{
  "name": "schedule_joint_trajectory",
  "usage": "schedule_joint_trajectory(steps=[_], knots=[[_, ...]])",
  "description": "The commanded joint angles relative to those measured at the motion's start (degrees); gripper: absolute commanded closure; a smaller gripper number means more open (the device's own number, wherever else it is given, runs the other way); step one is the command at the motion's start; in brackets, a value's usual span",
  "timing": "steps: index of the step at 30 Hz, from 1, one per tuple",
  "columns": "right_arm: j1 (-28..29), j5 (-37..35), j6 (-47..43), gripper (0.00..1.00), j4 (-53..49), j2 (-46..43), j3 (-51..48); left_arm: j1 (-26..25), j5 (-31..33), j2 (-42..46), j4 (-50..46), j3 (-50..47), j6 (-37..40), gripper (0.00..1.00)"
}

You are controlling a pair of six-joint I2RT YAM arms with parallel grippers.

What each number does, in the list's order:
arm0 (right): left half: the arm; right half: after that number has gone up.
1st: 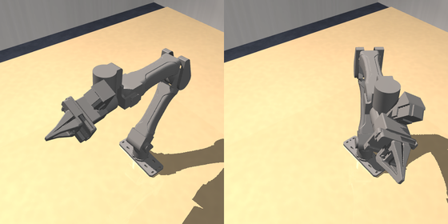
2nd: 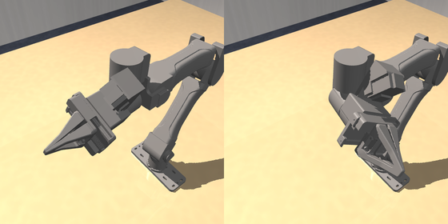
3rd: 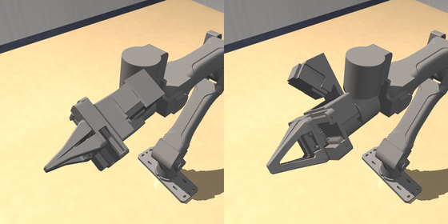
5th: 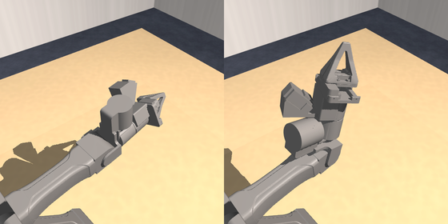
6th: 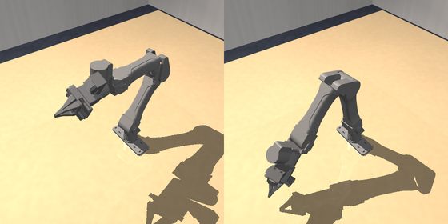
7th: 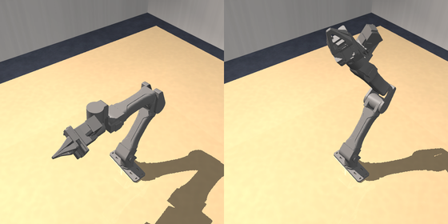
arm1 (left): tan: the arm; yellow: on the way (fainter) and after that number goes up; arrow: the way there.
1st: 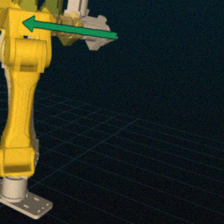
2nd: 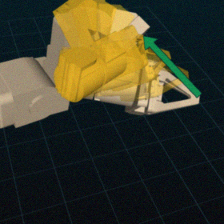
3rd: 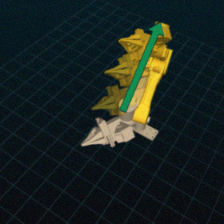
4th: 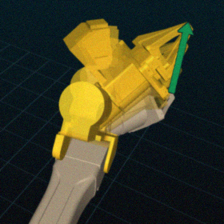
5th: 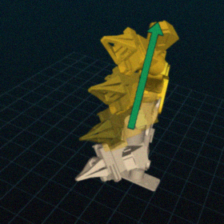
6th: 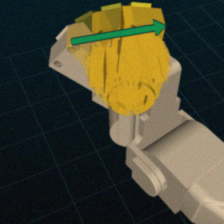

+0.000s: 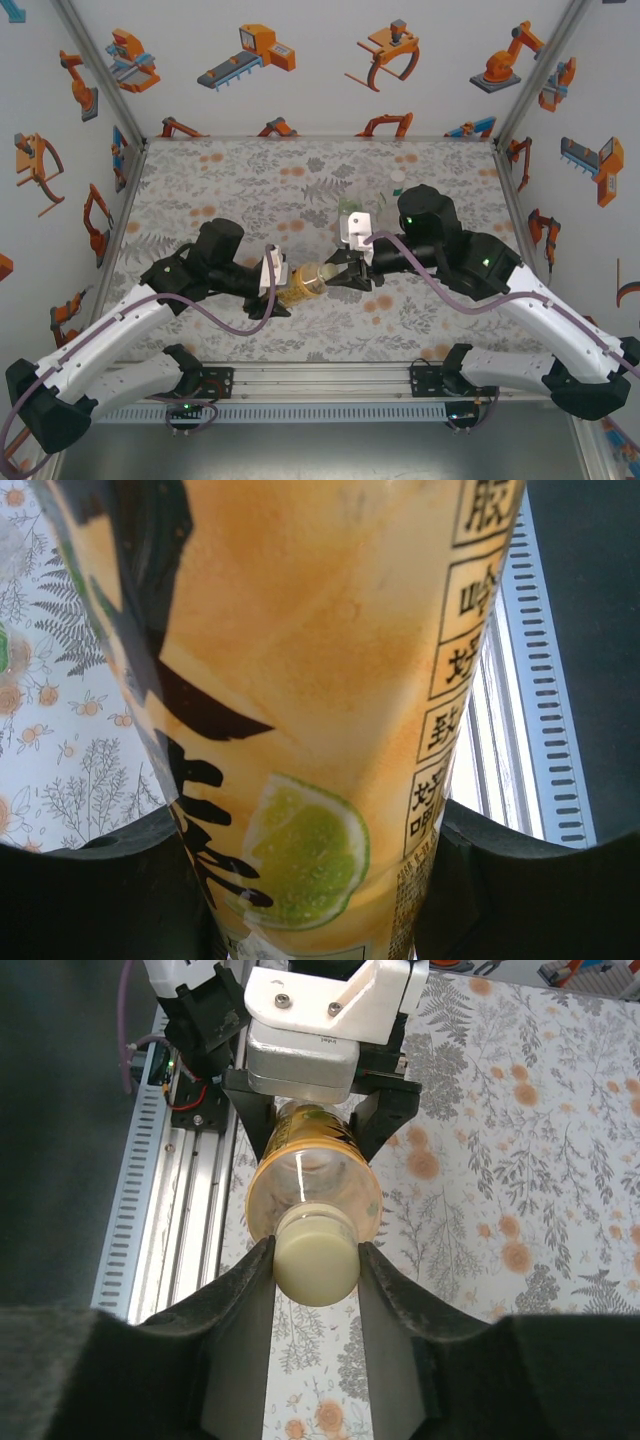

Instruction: Screw on the bottle caps

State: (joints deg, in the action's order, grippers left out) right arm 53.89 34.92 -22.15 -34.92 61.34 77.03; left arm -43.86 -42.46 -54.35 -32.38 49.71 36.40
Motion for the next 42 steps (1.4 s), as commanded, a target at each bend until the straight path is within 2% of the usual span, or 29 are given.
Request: schedule_joint_trajectory(steps=[1,6,12,20,27,30,36,42], knots=[[0.6,-0.1,0.0,0.7,0.9,-0.2,2.0,-0.2,-1.7,0.2,-0.9,1.9,0.9,1.0],[0.7,-1.9,4.7,0.84,0.7,0.2,1.8,-0.2,0.1,0.6,-1.0,1.9,0.6,1.0],[0.7,-9.4,20.6,0.93,5.1,-0.5,-2.0,-0.3,6.8,0.7,-0.3,1.9,-0.6,1.0],[0.8,-13.3,48.0,0.99,16.7,-1.1,-9.4,-0.2,11.7,1.0,1.4,1.4,-1.7,1.0],[2.3,-25.3,66.5,1.0,17.9,0.3,-13.5,0.1,13.6,2.1,4.0,0.4,-3.2,1.0],[2.2,-27.5,74.1,1.0,18.2,1.6,-14.1,0.6,14.5,2.3,5.0,0.2,-4.1,1.0],[2.7,-33.1,82.7,1.0,18.1,2.6,-14.7,2.2,17.0,1.0,6.4,0.7,-7.5,1.0],[3.6,-34.0,82.3,1.0,19.9,4.5,-14.3,4.1,14.6,-0.4,6.5,1.7,-9.3,1.0]])
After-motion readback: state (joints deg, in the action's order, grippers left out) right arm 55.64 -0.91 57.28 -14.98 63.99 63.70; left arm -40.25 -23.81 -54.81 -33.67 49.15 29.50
